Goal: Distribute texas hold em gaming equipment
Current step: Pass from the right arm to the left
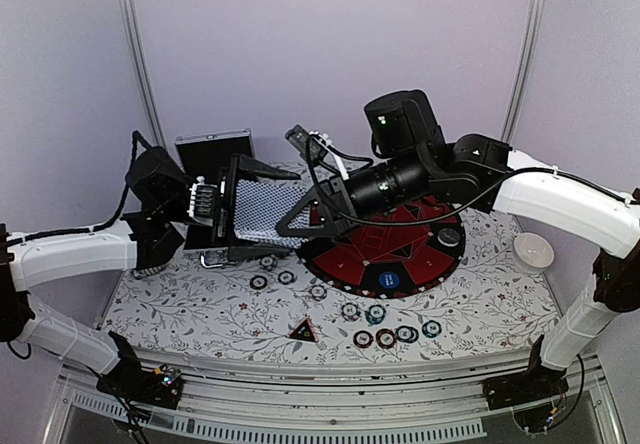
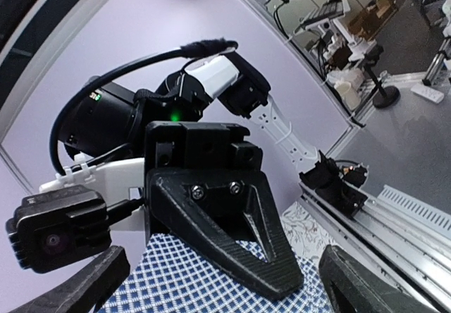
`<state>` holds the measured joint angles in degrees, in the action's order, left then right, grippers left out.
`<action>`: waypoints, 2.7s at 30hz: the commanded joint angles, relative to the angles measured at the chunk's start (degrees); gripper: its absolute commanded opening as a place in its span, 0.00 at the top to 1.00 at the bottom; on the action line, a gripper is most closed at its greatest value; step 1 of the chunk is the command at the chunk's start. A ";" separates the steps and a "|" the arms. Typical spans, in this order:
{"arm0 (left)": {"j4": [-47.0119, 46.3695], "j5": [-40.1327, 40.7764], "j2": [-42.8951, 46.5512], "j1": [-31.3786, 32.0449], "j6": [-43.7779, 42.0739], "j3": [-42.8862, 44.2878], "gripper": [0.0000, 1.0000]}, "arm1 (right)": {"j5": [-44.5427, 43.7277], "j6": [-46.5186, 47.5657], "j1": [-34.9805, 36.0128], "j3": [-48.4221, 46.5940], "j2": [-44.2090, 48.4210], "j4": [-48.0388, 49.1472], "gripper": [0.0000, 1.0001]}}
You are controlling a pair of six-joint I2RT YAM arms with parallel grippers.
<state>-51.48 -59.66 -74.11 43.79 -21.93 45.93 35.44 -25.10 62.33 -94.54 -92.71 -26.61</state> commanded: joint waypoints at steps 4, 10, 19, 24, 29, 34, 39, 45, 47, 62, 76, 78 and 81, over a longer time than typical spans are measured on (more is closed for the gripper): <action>33.07 9.35 8.41 0.26 -22.18 4.84 0.05 | -1.02 -1.52 -0.10 0.36 2.12 -1.03 0.97; 43.30 7.39 8.31 0.25 -24.94 8.21 0.15 | -0.56 -2.23 -0.41 0.14 2.00 -1.58 0.97; 43.55 10.90 9.21 0.27 -25.00 7.75 0.13 | 0.57 -2.48 -0.54 -0.01 1.50 -1.69 0.97; 44.89 11.41 9.57 0.31 -25.18 7.49 0.12 | 1.22 -3.14 -0.65 -0.16 0.78 -1.62 0.97; 44.59 12.01 9.90 0.44 -25.27 7.32 0.18 | 1.85 -3.45 -0.88 -0.25 0.10 -1.59 0.97; 42.35 12.11 10.02 0.56 -24.61 6.71 0.28 | 1.98 -3.41 -1.19 -0.41 -0.22 -1.55 0.97; 39.03 12.47 10.28 0.94 -19.92 4.89 0.29 | 1.39 -3.87 -1.49 0.33 -0.28 -1.54 0.93; 33.65 19.29 11.65 2.48 -10.04 0.57 0.31 | 1.40 -4.92 -1.66 2.32 -0.30 0.38 0.82; 30.94 21.05 12.40 2.75 -5.11 -1.17 0.32 | 2.19 -5.50 -1.68 2.80 -0.80 1.39 0.82; 34.66 23.39 18.31 3.82 5.85 -6.44 0.42 | 8.37 -6.33 -1.85 4.27 -4.91 3.73 0.72; 27.93 23.05 19.52 3.85 9.69 -10.77 0.43 | 6.88 -5.88 -1.93 1.76 -5.75 3.76 0.58; 27.72 22.82 19.16 3.80 10.30 -10.91 0.43 | 6.15 -5.79 -1.99 1.56 -5.58 3.76 0.56; 27.06 22.83 19.17 3.69 11.12 -11.37 0.43 | 5.54 -5.66 -2.03 1.55 -5.40 3.76 0.49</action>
<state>-19.94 -36.58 -55.09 47.20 -13.17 35.03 42.33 -31.81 60.31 -91.46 -97.73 -22.96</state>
